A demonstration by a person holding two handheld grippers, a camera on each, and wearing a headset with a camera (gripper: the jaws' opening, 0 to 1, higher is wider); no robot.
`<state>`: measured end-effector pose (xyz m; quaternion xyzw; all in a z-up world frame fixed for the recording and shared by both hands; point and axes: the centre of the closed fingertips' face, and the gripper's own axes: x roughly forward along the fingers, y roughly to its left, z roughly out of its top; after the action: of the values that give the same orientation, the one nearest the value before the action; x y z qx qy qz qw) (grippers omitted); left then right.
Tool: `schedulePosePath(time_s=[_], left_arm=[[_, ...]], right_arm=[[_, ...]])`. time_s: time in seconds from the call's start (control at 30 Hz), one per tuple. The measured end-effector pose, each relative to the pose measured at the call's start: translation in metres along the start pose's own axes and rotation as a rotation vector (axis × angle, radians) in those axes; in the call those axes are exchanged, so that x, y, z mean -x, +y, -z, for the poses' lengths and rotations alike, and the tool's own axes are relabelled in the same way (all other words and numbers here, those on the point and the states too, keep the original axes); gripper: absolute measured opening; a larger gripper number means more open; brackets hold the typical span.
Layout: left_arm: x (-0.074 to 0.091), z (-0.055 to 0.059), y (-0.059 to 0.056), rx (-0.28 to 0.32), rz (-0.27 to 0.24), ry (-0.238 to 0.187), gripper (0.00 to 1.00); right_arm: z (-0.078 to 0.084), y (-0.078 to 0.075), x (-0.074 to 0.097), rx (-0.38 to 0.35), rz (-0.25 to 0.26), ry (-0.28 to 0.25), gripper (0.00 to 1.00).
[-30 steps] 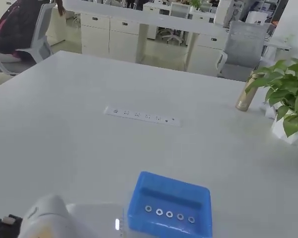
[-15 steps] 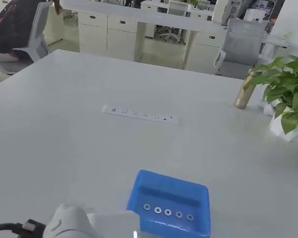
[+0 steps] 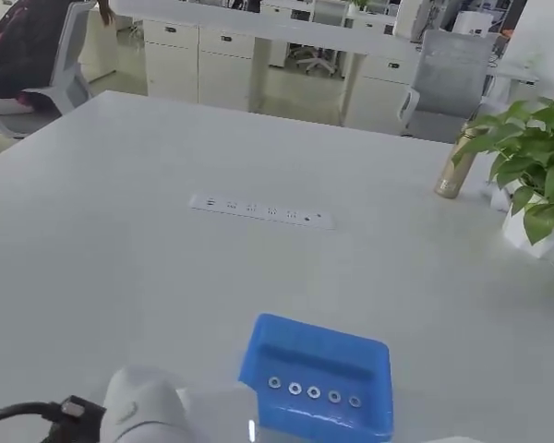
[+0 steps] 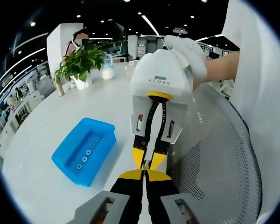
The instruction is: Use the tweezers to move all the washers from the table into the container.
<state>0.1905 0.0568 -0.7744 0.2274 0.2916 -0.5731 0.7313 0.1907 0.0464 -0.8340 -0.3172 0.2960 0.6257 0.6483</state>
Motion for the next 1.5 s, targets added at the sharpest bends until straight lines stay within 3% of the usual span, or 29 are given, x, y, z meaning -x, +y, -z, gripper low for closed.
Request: schedulePosePath(time_s=[0.2, 0.3, 0.5, 0.63, 0.73, 0.9, 1.13, 1.3, 1.5], left_arm=[[-0.003, 0.013, 0.005, 0.010, -0.010, 0.029, 0.00], [-0.005, 0.019, 0.007, 0.015, -0.010, 0.047, 0.00], [-0.008, 0.028, 0.010, 0.001, -0.007, 0.087, 0.00], [-0.011, 0.035, 0.012, -0.042, -0.004, 0.146, 0.00], [-0.016, 0.039, 0.013, -0.048, 0.005, 0.173, 0.00], [-0.023, 0.047, 0.016, -0.057, 0.011, 0.233, 0.00], [-0.030, 0.057, 0.020, -0.040, 0.014, 0.315, 0.00], [-0.034, 0.064, 0.022, -0.027, 0.017, 0.365, 0.00], [-0.039, 0.074, 0.022, -0.046, 0.032, 0.439, 0.00]], right_arm=[[0.003, -0.004, -0.005, 0.018, 0.015, 0.019, 0.05], [0.002, -0.004, -0.007, -0.041, 0.016, -0.018, 0.08], [0.001, -0.002, 0.009, -0.145, 0.050, -0.117, 0.17], [0.004, -0.011, 0.036, -0.277, 0.122, -0.212, 0.21], [0.011, -0.024, 0.059, -0.341, 0.208, -0.266, 0.26], [0.027, -0.045, 0.089, -0.392, 0.346, -0.280, 0.33], [0.025, -0.060, 0.124, -0.444, 0.503, -0.389, 0.46], [0.019, -0.061, 0.142, -0.451, 0.552, -0.459, 0.52], [0.022, -0.064, 0.158, -0.466, 0.605, -0.499, 0.57]])
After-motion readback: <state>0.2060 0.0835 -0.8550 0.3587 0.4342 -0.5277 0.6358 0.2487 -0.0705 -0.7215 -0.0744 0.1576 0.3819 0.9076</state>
